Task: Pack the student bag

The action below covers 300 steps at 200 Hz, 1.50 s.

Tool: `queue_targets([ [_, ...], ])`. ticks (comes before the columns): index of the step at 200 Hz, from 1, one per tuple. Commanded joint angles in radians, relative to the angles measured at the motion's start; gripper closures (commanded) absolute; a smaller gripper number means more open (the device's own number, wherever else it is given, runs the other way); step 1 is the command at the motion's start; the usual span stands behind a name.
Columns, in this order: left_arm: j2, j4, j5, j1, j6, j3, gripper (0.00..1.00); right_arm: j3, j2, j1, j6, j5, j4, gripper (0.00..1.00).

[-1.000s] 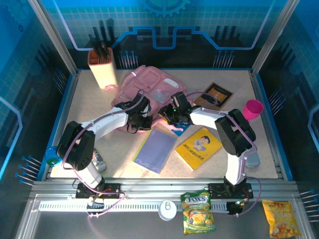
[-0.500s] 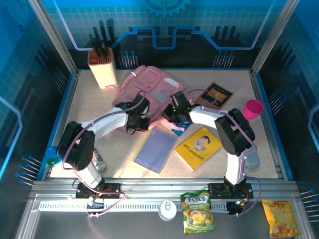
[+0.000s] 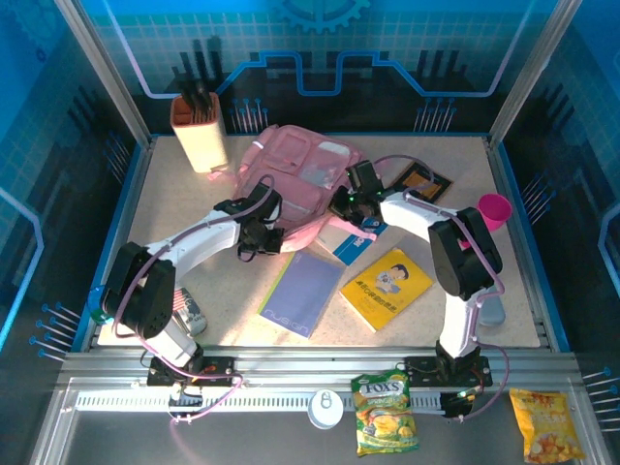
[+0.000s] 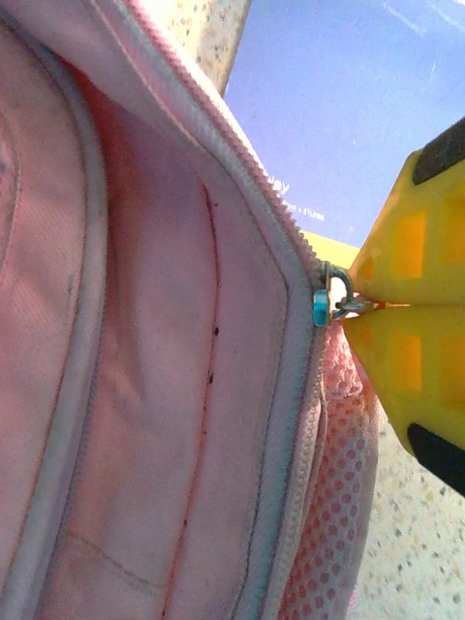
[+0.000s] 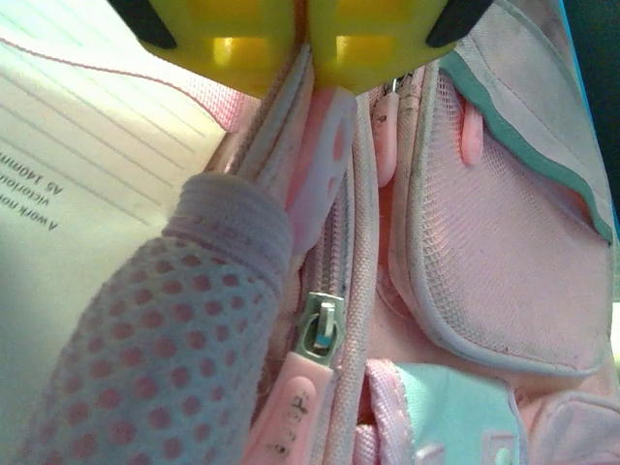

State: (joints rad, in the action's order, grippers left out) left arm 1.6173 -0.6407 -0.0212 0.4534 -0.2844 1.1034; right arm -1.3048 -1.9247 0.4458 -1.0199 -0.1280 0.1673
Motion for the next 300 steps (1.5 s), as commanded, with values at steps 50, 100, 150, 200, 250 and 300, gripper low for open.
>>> queue_targets([
  [50,0.13,-0.045,0.125,0.065,0.033,0.174,1.0,0.164,0.196,-0.037,-0.083,0.032,-0.03,0.39],
  [100,0.181,-0.038,0.177,0.102,0.011,0.241,1.0,0.263,0.262,0.019,-0.26,-0.002,-0.04,0.29],
  [150,0.198,-0.04,0.181,0.111,0.006,0.249,1.0,0.194,0.141,0.066,-0.293,-0.016,0.0,0.3],
  [200,0.194,-0.045,0.17,0.112,0.005,0.244,1.0,0.132,0.04,0.076,-0.274,-0.031,-0.019,0.4],
  [250,0.164,-0.09,0.111,0.105,0.03,0.236,1.0,0.077,0.041,0.073,-0.179,0.005,-0.002,0.75],
  [300,0.082,-0.096,0.049,0.033,0.065,0.149,1.0,-0.006,0.132,0.035,0.006,0.079,0.076,0.96],
])
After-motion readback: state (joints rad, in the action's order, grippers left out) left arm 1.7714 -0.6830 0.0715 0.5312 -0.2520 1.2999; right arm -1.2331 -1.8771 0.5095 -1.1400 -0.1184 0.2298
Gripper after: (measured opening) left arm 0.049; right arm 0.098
